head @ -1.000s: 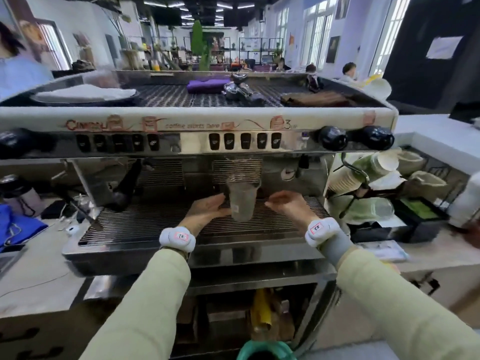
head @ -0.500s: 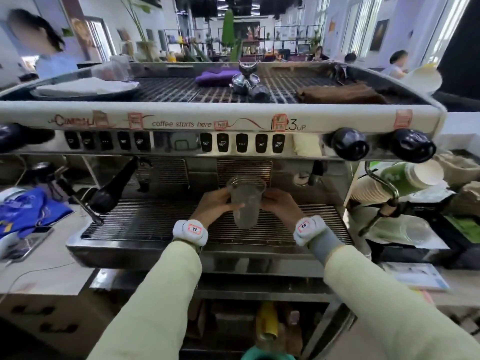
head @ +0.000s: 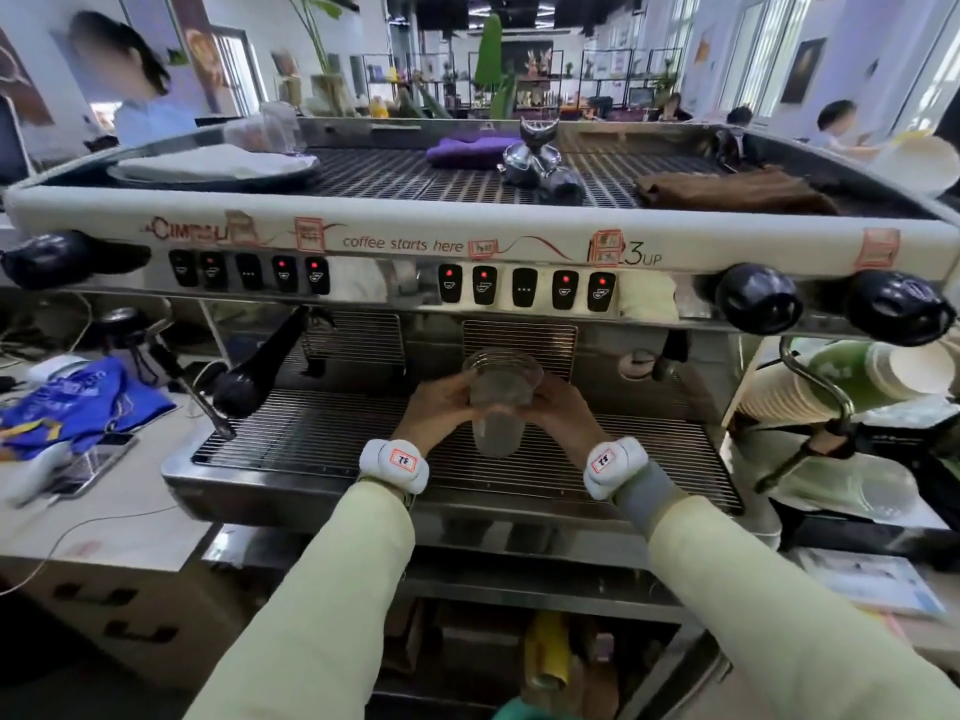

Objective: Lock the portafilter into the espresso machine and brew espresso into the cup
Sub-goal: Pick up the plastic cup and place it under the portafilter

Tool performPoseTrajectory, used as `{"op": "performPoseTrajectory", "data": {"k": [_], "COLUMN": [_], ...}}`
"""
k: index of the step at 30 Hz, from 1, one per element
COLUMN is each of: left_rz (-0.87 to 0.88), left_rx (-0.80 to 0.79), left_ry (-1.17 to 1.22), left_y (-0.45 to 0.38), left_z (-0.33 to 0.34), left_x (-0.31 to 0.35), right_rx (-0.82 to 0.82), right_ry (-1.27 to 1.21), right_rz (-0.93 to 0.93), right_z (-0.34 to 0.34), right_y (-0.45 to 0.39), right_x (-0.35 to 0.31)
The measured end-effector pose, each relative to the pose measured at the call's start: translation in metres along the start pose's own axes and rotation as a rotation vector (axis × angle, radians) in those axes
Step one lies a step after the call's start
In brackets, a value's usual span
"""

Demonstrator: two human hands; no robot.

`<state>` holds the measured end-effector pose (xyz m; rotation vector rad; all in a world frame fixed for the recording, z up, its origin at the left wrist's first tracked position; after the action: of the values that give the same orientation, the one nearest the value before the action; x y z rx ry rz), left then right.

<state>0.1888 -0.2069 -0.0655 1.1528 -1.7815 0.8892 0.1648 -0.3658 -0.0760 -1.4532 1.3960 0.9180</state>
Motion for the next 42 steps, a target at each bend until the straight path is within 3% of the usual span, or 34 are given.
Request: {"op": "performPoseTrajectory", "data": {"k": [13, 17, 20, 23, 26, 33, 42], "left_rz": [-0.1, -0.146, -0.194, -0.216, -0.192, -0.153, -0.125], "left_rx": [0.144, 0.102, 0.048, 0.167, 0.148, 0.13, 0.068], "left_ry": [0.007, 0.06, -0.013, -0.079, -0.195, -0.242, -0.251], "left_y": [0.044, 0.056, 0.068, 0.073, 0.068, 0.052, 0.026], "left_z": [-0.099, -0.126, -0.149, -0.179, -0.197, -0.21, -0.199], "left_x": [-0.036, -0.048, -0.062, -0.069, -0.072, -0.08, -0.091], "right_rx": [-0.1, -0.106, -0.098, -0.098, -0.087, -0.056, -0.007], "right_ry": [-0.019, -0.029, -0.034, -0.095, -0.174, -0.28, -0.162], "right_rz": [-0.034, -0.019, -0.021, 0.007, 0.027, 0.071, 0.054], "right_z": [0.105, 0.138, 0.166, 0.185, 0.206, 0.219, 0.209], "right_y": [-0.009, -0.013, -0.016, -0.021, -0.028, -0.033, -0.04], "right_x": [-0.041, -0.049, -0.061, -0.064, -0.068, -0.066, -0.072]}}
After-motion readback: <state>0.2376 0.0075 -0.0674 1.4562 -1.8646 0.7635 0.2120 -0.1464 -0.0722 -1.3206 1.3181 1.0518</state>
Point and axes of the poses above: each hand's wrist, its own y-axis away from the middle knuckle, its own z-axis out of the palm, x = y × z, the point moved 7 cm from there along -y, towards the middle knuckle, and after that the axes turned 9 degrees about -y, right-handed, at the moved point
